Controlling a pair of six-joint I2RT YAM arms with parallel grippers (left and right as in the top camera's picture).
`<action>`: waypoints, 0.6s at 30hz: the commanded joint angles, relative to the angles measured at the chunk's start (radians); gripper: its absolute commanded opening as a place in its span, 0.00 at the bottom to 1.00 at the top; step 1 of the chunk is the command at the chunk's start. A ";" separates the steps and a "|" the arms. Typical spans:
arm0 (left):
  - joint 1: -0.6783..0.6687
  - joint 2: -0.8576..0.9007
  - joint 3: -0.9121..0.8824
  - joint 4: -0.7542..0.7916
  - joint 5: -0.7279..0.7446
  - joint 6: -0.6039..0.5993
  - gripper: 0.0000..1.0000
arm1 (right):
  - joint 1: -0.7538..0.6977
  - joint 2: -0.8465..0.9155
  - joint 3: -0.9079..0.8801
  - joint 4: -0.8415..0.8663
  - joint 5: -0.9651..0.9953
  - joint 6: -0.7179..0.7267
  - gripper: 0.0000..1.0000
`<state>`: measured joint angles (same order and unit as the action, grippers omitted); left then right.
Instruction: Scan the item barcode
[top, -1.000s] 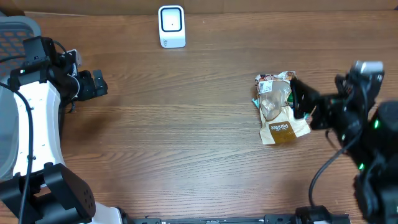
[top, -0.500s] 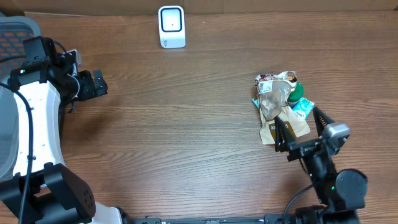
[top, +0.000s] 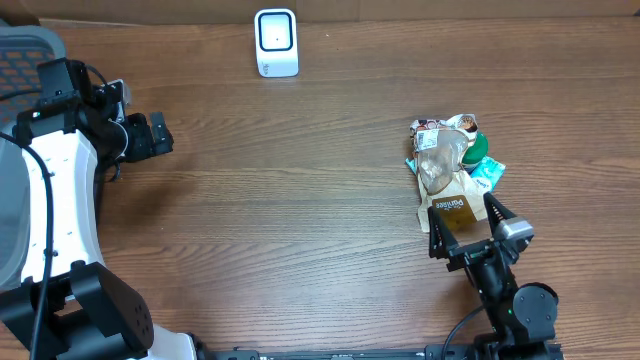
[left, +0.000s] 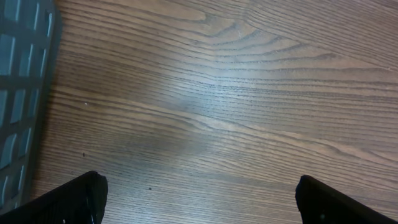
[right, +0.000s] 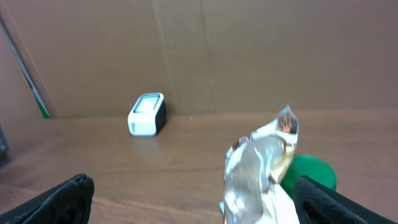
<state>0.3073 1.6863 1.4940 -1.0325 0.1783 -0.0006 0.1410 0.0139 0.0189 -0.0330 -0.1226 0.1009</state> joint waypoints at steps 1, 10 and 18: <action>-0.006 0.002 0.005 0.000 -0.003 -0.002 1.00 | 0.011 -0.012 -0.011 -0.015 0.017 0.000 1.00; -0.006 0.002 0.005 0.000 -0.003 -0.002 0.99 | 0.011 -0.012 -0.011 -0.040 0.017 0.004 1.00; -0.006 0.002 0.005 0.000 -0.003 -0.002 1.00 | 0.011 -0.011 -0.011 -0.040 0.017 0.004 1.00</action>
<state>0.3073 1.6863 1.4940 -1.0325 0.1783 -0.0006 0.1455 0.0139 0.0185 -0.0776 -0.1219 0.1017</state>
